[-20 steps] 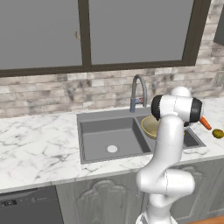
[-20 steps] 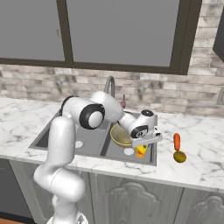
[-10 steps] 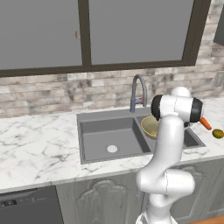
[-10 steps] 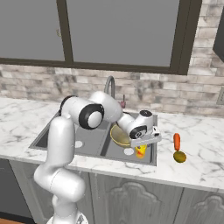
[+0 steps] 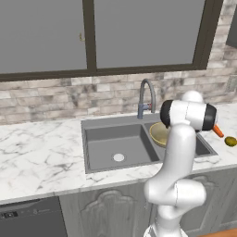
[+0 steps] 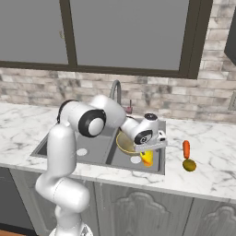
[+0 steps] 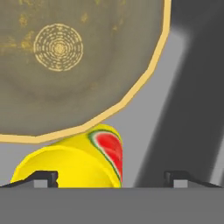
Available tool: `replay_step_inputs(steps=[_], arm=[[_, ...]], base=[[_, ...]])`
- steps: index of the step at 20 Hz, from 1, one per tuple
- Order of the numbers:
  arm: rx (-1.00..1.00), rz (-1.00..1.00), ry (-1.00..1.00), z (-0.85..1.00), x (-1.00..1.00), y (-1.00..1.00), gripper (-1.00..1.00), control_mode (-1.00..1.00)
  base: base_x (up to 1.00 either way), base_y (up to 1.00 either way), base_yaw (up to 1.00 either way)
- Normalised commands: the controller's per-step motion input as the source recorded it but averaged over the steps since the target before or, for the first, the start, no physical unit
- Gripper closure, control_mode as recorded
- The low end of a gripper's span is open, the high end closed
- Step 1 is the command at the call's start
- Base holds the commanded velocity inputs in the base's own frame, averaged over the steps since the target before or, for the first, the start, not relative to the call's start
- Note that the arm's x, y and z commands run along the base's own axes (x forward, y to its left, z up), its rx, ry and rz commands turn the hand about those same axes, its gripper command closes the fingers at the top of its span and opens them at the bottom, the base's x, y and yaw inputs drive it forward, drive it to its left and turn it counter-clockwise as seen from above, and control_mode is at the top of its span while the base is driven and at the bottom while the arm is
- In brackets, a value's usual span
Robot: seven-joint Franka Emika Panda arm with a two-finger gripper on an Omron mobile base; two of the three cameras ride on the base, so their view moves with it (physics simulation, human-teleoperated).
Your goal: Remove the carrot and orange from the sink. Then move the bowl and cup from the counter to the sink for washing.
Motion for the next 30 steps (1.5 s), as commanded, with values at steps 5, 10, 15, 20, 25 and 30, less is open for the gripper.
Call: replay_step_inputs(steps=[5,10,15,20,25,30], arm=[[0.0,0.0,0.0,0.36,0.06,-0.09,-1.0,-1.0],[0.01,0.0,0.0,0.41,0.01,-0.11,-1.0,-1.0],[0.01,-0.01,0.0,0.37,-0.06,-0.06,-1.0,-1.0],[0.02,-0.06,0.02,0.34,-0.12,-0.01,-1.0,-1.0],[0.03,-0.1,0.03,0.33,-0.17,0.0,-1.0,-1.0],[0.05,-0.16,0.0,0.31,-0.24,0.04,-1.0,-1.0]], base=[[0.0,0.0,0.0],[0.0,0.0,0.0],[0.0,0.0,0.0],[0.0,0.0,0.0],[0.0,0.0,0.0],[0.0,0.0,0.0]])
